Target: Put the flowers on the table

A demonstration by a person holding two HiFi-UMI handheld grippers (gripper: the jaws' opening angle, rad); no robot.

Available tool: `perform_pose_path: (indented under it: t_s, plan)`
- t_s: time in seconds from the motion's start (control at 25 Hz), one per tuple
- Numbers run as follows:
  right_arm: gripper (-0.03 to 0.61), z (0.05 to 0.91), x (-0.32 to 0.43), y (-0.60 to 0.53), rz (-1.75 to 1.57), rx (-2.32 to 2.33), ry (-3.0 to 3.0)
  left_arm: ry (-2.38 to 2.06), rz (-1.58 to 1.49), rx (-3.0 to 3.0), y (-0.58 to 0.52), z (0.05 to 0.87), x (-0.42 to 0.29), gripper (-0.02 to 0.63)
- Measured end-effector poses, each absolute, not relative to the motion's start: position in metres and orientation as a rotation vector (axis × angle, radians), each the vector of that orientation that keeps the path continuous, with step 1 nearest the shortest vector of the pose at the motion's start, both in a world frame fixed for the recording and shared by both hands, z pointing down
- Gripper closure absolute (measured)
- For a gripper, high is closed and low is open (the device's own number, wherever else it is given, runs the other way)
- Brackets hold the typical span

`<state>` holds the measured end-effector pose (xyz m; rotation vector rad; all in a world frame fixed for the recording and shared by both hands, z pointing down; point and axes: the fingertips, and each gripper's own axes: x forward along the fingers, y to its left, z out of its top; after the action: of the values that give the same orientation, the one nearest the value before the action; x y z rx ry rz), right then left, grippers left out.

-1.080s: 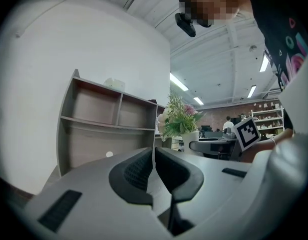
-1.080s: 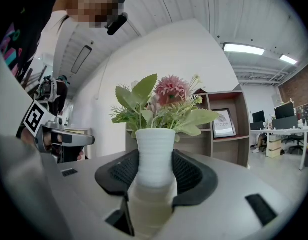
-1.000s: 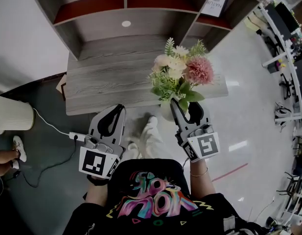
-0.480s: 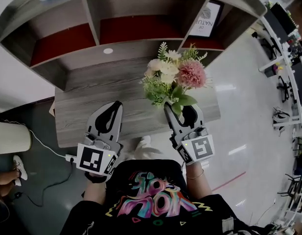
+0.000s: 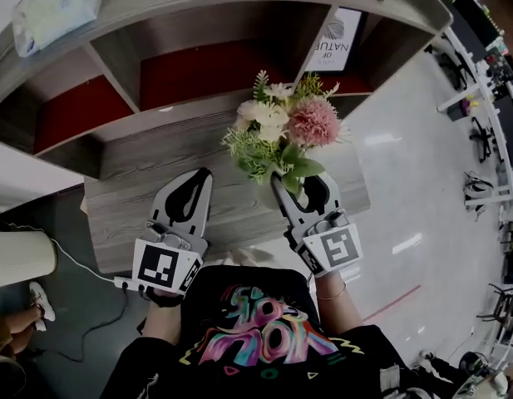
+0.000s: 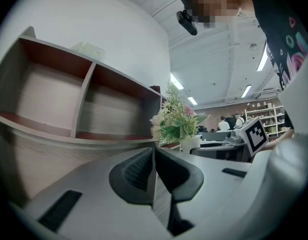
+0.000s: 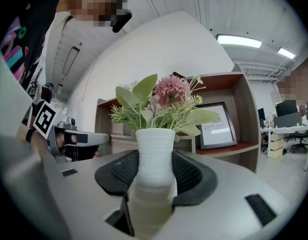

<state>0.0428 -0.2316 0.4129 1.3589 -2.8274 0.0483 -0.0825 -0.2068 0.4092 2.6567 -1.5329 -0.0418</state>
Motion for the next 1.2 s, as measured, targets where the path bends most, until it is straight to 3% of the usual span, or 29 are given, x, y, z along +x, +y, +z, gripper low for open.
perform_pose_path:
  t_s: [1.2]
  plan:
    - [0.354, 0.411, 0.045, -0.238, -0.026, 1.457, -2.796, -1.342, 0.024, 2.704, -0.215, 0.412, -0.064, 0.578]
